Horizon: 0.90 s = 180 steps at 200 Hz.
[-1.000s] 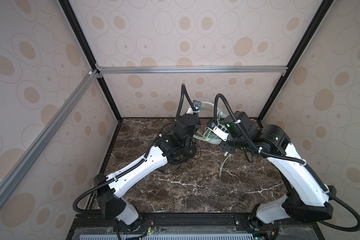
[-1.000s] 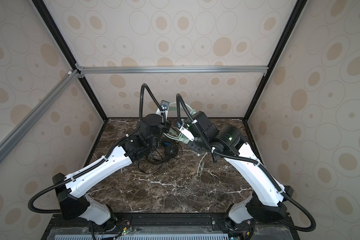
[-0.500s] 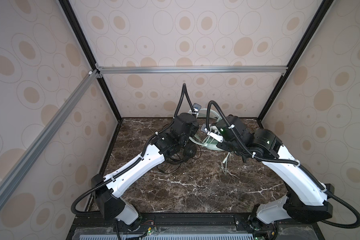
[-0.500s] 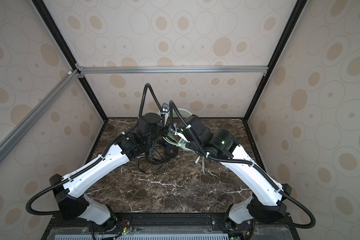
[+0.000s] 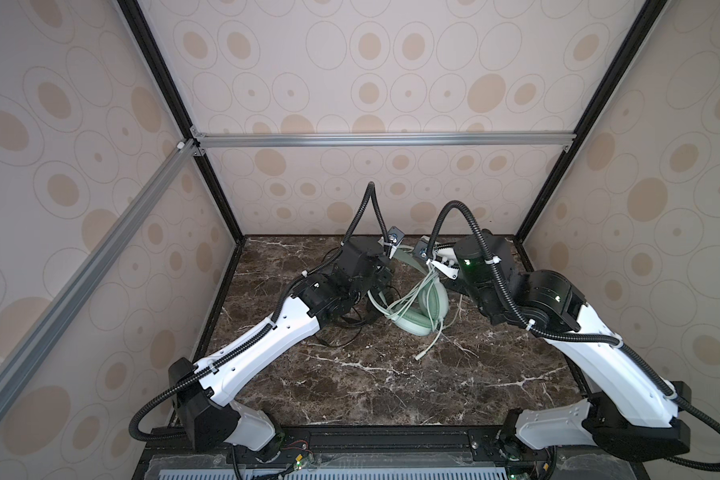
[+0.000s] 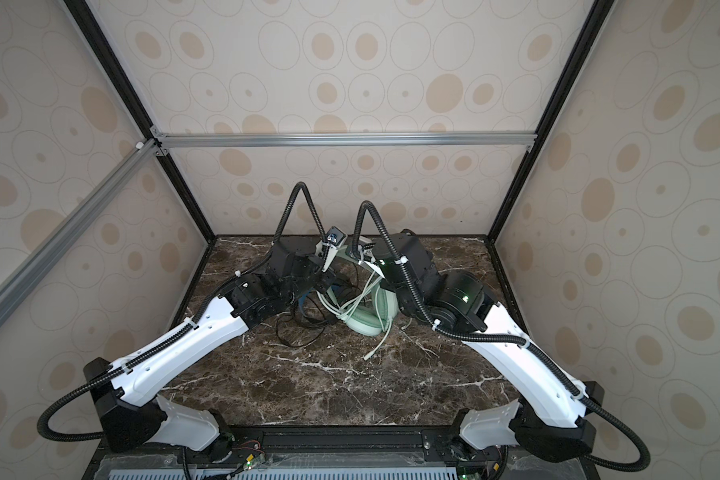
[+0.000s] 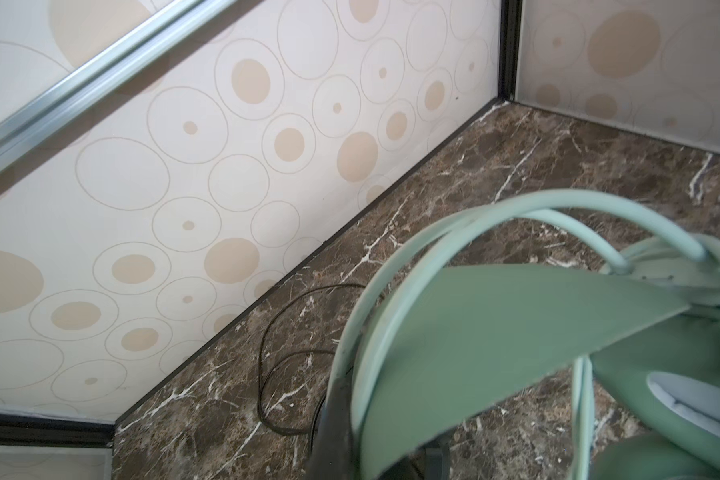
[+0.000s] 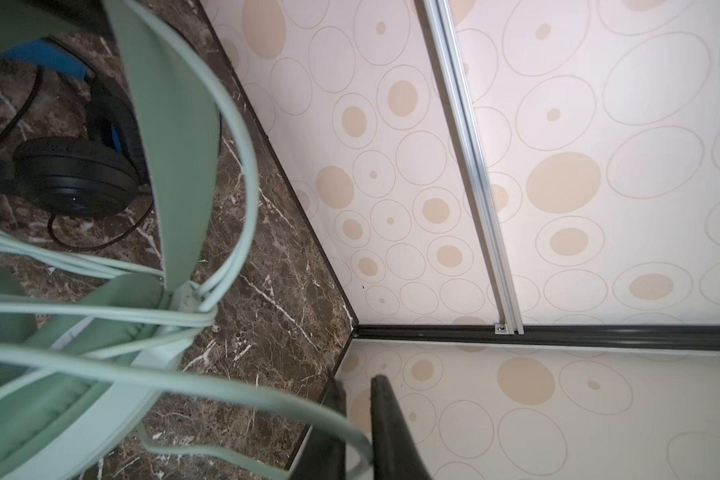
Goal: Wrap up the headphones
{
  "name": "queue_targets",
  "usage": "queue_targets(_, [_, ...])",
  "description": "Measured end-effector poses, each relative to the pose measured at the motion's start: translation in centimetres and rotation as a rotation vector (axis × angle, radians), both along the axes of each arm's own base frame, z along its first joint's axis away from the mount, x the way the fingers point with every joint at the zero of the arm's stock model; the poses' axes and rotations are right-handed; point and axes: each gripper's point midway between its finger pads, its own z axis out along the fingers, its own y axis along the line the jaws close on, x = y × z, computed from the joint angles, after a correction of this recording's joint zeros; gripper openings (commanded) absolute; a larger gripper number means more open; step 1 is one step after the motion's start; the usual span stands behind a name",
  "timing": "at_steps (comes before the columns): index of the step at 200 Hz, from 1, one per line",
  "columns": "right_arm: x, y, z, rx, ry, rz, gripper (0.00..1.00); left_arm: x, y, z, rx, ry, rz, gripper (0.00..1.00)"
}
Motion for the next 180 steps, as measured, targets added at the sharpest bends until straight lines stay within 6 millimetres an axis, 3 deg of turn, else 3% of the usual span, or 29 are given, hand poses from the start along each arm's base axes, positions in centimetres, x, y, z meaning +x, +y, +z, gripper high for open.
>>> queue_targets(42, [0.6, -0.6, 0.6, 0.08, -0.025, -0.037, 0.13, -0.9, -0.4, -0.8, 0.009, 0.041, -0.057, 0.0])
queue_targets(117, [4.2, -5.9, -1.9, 0.373, 0.046, -0.234, 0.14, -3.5, -0.5, 2.4, -0.117, 0.041, -0.146, 0.0])
queue_targets(180, [4.0, -6.8, -3.3, 0.606, 0.085, -0.228, 0.21, -4.0, -0.9, 2.5, -0.196, 0.095, -0.153, 0.0])
